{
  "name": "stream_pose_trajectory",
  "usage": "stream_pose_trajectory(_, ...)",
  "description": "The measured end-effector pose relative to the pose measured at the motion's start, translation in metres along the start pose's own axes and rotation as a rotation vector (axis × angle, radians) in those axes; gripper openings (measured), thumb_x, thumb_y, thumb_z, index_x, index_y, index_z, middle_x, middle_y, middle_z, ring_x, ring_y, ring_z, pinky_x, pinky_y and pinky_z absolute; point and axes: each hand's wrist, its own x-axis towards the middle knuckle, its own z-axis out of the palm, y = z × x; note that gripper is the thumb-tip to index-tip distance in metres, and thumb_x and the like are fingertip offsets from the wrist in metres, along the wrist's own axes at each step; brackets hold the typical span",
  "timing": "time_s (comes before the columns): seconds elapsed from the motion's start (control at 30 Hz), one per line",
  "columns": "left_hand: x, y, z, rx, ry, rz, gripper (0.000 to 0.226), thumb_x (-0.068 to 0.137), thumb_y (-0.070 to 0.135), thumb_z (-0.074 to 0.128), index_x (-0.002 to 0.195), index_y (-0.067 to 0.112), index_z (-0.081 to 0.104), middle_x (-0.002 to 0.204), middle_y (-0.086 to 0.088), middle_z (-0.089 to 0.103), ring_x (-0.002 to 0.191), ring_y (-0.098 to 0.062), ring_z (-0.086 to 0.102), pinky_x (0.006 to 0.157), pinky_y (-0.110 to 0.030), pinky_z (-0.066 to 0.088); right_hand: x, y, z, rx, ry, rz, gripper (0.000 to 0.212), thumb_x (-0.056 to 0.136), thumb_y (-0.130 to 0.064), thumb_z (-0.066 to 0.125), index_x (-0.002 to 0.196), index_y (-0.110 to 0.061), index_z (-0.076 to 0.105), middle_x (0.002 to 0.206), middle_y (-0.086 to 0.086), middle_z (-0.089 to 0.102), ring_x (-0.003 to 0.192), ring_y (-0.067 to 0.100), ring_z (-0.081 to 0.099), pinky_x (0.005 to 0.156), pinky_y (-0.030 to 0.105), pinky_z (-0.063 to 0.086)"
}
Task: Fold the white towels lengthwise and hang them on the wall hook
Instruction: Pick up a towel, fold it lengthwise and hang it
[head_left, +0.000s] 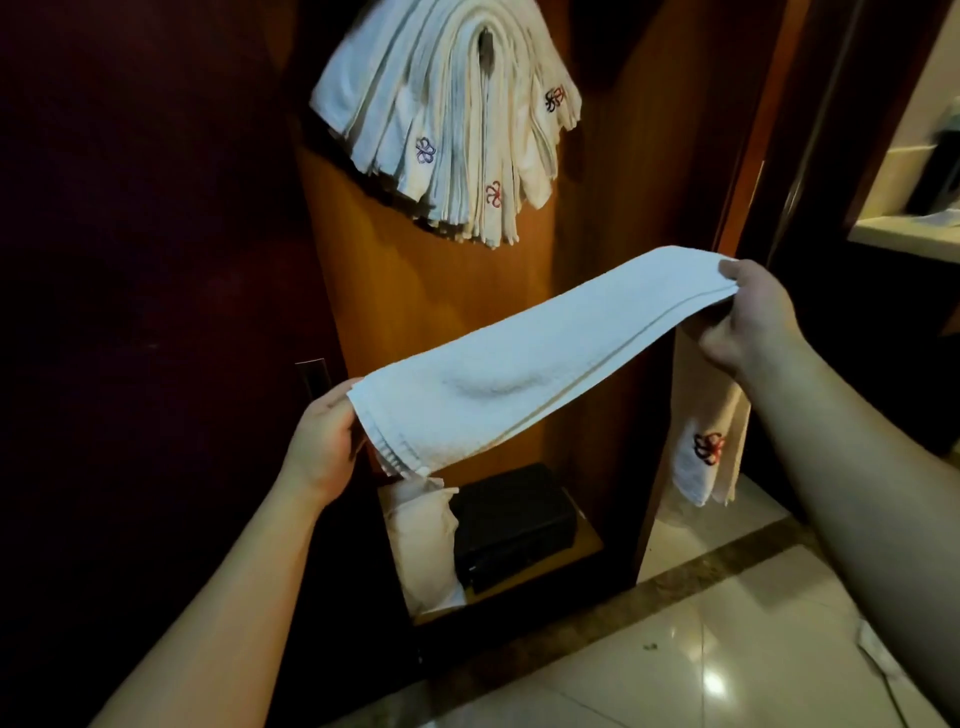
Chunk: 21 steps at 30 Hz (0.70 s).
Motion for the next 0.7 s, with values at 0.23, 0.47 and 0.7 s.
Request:
stream_pose_trajectory(0.23,-0.011,0.007,0.008,0.538,-0.132,0.251,0.040,0.099,0.006,0.056,0.110,0.044,0.064,0.113,0.018,0.066,0.104,0.004,0.062,0.080,-0.006,0.045,0.003,0.006,-0.010,0.085,-0.013,0.038,0.034,0.098,-0.010,0.044,0.128,-0.002,0.055,0.104,0.012,0.073,0.085,0.025,0.076,0.063,0.035,0.060)
stream_pose_trajectory(0.47,-0.011,0.008,0.008,0.038,-0.018,0.082,0.047,0.101,0.002,0.047,0.080,0.033,0.076,0.099,0.001,0.071,0.092,-0.017,0.067,0.067,-0.028,0.052,0.005,0.010,-0.025,0.046,0.087,0.060,0.039,0.092,-0.011,0.051,0.130,-0.005,0.056,0.113,0.011,0.073,0.092,0.026,0.075,0.077,0.040,0.061)
stream_pose_trajectory(0.7,-0.011,-0.008,0.009,-0.296,0.004,-0.073,0.045,0.100,0.007,0.034,0.071,0.019,0.066,0.107,-0.014,0.063,0.102,-0.029,0.066,0.065,-0.029,0.055,0.004,0.019,-0.030,0.011,0.094,0.075,0.038,0.092,-0.014,0.053,0.130,-0.009,0.056,0.110,0.008,0.074,0.092,0.025,0.075,0.074,0.039,0.061)
